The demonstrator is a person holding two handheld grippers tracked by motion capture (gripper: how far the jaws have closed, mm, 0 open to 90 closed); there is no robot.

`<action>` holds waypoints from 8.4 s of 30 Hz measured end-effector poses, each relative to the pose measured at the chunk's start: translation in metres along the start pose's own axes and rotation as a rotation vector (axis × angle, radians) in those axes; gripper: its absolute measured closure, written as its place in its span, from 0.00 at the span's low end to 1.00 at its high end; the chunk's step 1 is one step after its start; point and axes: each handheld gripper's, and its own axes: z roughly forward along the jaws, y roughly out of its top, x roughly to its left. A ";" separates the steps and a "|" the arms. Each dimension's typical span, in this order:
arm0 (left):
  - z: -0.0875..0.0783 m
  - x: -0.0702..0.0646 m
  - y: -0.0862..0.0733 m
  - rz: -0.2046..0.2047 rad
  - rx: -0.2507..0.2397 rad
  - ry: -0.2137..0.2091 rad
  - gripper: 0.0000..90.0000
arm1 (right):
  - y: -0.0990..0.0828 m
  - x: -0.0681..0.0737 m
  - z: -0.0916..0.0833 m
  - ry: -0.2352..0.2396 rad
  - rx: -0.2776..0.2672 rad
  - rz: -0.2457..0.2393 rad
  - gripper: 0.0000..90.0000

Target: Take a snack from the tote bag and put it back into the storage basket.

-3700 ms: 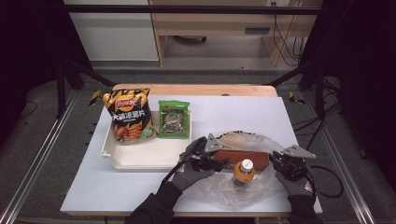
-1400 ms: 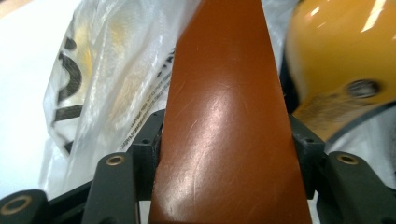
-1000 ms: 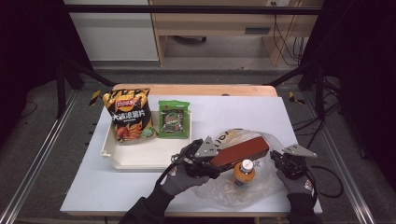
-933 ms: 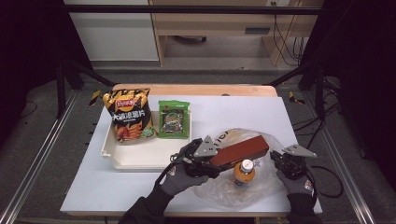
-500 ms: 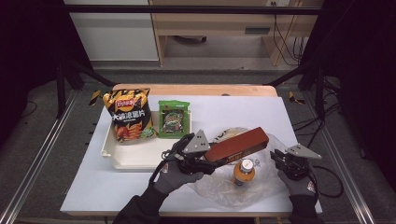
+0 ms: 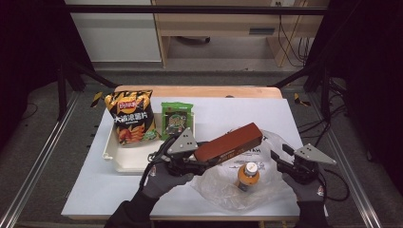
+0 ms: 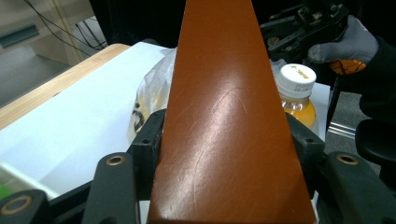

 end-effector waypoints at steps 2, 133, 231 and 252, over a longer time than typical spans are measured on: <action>-0.005 0.001 -0.002 -0.003 -0.001 0.007 0.48 | 0.002 0.000 -0.002 -0.008 -0.011 -0.004 0.48; -0.090 0.072 -0.131 -0.246 0.115 0.331 0.39 | -0.004 -0.002 0.001 -0.054 -0.009 -0.018 0.30; -0.090 0.078 -0.151 -0.337 0.096 0.517 0.81 | -0.002 0.004 0.002 -0.042 -0.013 -0.035 0.32; -0.091 0.057 -0.137 -0.278 0.031 0.492 0.43 | 0.022 0.028 -0.021 0.081 -0.114 -0.016 0.33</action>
